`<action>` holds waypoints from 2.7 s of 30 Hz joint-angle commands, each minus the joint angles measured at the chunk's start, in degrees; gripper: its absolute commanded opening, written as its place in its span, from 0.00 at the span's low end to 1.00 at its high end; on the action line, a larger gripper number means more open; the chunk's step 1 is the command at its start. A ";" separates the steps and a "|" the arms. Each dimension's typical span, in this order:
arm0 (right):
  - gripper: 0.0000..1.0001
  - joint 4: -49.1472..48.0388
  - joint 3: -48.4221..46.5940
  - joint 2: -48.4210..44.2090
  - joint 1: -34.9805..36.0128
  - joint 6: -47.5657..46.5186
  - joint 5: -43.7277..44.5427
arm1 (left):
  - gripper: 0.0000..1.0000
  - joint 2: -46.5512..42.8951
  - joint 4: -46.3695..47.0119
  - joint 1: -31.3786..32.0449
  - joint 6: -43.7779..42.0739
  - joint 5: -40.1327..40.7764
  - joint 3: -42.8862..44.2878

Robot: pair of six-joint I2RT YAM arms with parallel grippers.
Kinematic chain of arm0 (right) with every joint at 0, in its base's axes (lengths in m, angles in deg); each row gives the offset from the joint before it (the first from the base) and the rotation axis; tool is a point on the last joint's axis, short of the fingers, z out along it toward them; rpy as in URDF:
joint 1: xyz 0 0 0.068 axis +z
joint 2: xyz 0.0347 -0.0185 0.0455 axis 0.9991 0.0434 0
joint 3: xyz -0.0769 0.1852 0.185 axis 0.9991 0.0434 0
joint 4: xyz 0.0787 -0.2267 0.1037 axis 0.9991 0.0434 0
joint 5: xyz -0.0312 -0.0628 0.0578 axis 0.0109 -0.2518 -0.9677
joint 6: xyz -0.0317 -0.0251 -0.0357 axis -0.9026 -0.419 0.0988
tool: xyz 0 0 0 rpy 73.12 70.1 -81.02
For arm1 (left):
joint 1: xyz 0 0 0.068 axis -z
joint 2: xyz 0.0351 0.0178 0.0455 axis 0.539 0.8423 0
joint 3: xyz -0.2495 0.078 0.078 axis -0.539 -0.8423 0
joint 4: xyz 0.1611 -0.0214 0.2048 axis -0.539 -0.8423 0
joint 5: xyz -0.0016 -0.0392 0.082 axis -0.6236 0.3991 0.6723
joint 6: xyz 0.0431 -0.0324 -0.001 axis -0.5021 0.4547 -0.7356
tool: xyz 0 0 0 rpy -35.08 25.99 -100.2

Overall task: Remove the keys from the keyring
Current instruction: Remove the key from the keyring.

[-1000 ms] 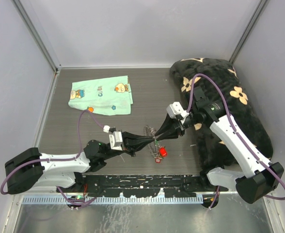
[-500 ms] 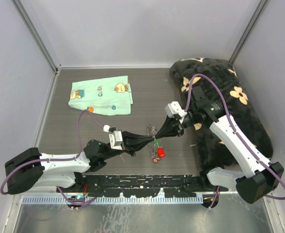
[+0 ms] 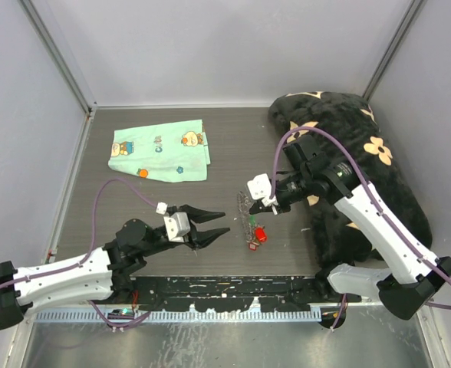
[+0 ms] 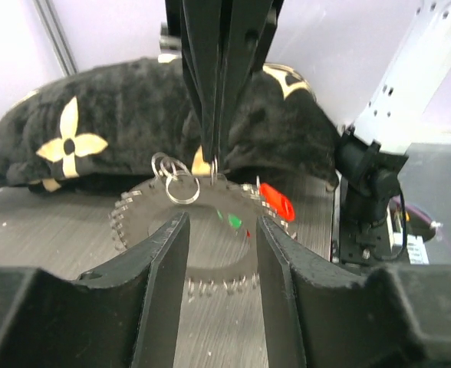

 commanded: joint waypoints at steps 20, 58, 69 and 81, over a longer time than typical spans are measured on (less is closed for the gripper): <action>0.01 1.90 -4.99 5.19 3.11 -3.07 2.01 | 0.28 11.65 6.84 1.12 -0.41 4.57 6.49; 0.01 1.65 -3.73 4.59 3.13 -2.74 0.41 | 0.16 18.06 2.89 1.12 -0.94 6.18 10.25; 0.25 1.30 -1.31 3.46 1.66 -1.45 -2.88 | 0.00 15.79 -1.02 1.14 -0.58 5.51 10.95; 0.51 -7.26 13.11 -2.30 -7.05 2.06 -19.33 | 0.00 9.68 -1.40 -0.24 -3.36 -2.79 6.73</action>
